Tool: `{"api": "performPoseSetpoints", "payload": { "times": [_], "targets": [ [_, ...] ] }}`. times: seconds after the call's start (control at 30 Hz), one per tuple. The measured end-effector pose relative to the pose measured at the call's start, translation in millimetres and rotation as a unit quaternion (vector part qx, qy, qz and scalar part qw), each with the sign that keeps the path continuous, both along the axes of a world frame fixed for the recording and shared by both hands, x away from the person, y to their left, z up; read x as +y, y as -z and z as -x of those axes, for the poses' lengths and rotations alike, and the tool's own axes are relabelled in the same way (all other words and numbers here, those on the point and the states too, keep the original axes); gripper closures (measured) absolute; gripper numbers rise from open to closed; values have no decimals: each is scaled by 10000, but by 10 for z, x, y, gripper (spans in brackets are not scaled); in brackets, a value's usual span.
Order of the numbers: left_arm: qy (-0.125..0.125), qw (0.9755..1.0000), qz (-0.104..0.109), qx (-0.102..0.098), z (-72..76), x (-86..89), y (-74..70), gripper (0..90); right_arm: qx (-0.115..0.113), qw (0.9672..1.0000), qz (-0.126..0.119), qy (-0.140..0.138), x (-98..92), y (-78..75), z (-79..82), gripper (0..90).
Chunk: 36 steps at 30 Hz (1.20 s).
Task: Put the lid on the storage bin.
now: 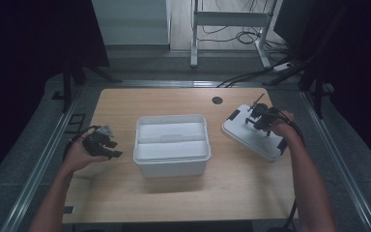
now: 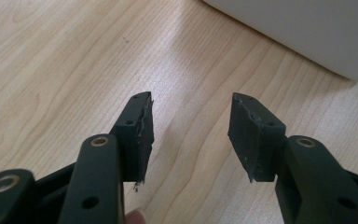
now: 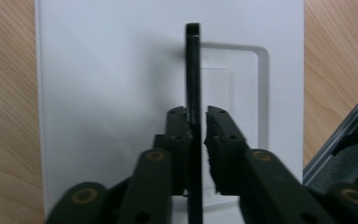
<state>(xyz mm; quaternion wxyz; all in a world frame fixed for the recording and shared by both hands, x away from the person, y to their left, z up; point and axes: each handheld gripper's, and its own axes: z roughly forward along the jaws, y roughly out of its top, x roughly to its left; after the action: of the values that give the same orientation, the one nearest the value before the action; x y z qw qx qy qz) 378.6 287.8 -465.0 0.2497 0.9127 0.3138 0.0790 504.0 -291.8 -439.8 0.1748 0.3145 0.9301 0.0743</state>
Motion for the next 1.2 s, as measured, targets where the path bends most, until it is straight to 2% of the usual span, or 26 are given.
{"api": "performPoseSetpoints", "payload": {
  "times": [0.07,0.2,0.33,0.43,0.5,0.57,0.67,0.73,0.77,0.8,0.87,0.97,1.03,1.07,1.2],
  "targets": [
    [36,10000,-67,-6,8,-2,27,508,72,9999,47,-56,17,8,-2,816],
    [15,10000,-24,9,23,-12,86,511,-38,9997,177,-158,21,10,-7,830],
    [28,10000,-37,54,22,-18,122,511,-81,9996,201,-165,-5,-15,-3,833],
    [-83,9999,71,45,28,-24,149,513,-155,9995,140,-227,-7,-78,43,834],
    [-108,9999,107,34,29,-32,171,516,-248,9992,79,-295,-3,-156,93,834],
    [-92,9999,42,68,23,-46,200,519,-288,9990,38,-342,-2,-223,133,833],
    [-102,9999,21,113,21,-74,232,522,-369,9980,172,-484,17,-383,199,834],
    [-95,9999,-11,126,20,-91,235,522,-428,9974,157,-562,29,-488,238,834],
    [-95,9999,-11,126,20,-91,235,523,-428,9974,157,-562,29,-488,238,834],
    [-90,9998,-31,151,16,-96,234,522,-557,9961,128,-673,48,-633,301,833],
    [-77,9998,-82,165,16,-105,237,522,-657,9952,29,-718,65,-764,365,833],
    [-145,9998,-12,146,27,-139,264,519,-768,9938,-73,-805,95,-928,461,832],
    [-94,9998,-75,160,25,-151,273,515,-802,9929,-98,-877,106,-979,492,832],
    [-85,9997,-122,175,28,-181,290,513,-883,9908,-171,-1012,144,-1091,558,831],
    [-102,9997,-98,193,26,-199,296,513,-954,9884,-312,-1138,208,-1221,617,832]
  ]
}}
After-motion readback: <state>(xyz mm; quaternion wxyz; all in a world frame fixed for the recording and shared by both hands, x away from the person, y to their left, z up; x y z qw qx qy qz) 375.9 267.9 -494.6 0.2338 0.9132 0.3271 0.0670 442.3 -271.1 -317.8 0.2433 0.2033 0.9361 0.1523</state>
